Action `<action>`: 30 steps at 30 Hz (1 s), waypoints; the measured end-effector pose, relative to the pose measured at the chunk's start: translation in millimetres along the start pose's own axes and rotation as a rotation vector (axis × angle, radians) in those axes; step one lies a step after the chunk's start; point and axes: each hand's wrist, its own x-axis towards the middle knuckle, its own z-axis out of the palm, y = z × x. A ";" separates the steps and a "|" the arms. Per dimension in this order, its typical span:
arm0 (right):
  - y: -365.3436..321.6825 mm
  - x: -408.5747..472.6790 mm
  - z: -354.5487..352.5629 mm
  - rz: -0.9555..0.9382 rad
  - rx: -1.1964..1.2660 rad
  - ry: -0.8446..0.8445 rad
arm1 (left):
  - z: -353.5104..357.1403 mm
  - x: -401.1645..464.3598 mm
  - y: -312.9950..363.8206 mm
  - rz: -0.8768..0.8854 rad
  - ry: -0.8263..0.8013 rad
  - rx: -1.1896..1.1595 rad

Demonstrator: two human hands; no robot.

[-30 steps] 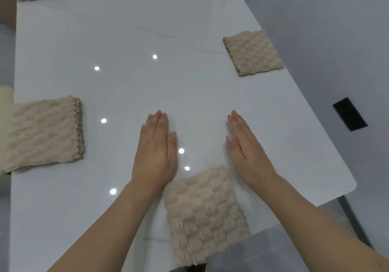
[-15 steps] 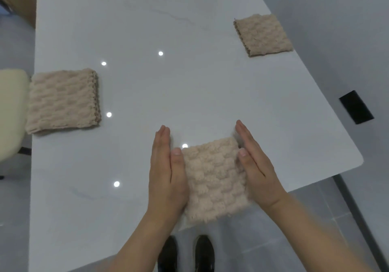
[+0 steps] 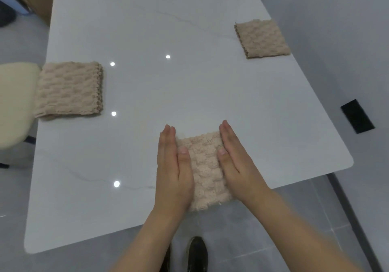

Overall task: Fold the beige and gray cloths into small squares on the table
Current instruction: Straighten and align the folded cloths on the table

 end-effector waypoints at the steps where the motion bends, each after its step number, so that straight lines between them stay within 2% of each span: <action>1: 2.4 1.0 2.7 -0.020 -0.167 0.001 | 0.0 1.7 -4.6 0.036 -0.021 0.120; 3: 8.9 2.2 8.7 -0.052 -0.464 0.026 | 0.0 5.5 -15.1 0.118 -0.037 0.408; 6: 11.5 3.9 13.0 -0.027 -0.593 0.060 | -3.0 9.1 -24.9 0.168 -0.038 0.663; 12: 9.7 4.5 13.2 -0.010 -0.637 0.047 | -11.4 17.7 -21.8 0.198 -0.136 0.738; 19: 10.4 3.1 12.3 -0.019 -0.628 0.059 | -41.2 84.8 -21.2 0.696 -0.576 0.811; 22: 9.4 3.4 14.3 0.018 -0.582 0.098 | -42.9 102.4 -23.0 0.792 -0.687 0.827; 25: 6.4 -6.1 20.5 0.183 -0.439 0.340 | -42.9 105.4 -24.0 0.791 -0.763 0.763; 30: -29.3 -27.4 45.6 0.595 0.132 0.987 | -42.5 131.8 -8.3 0.791 -1.033 0.509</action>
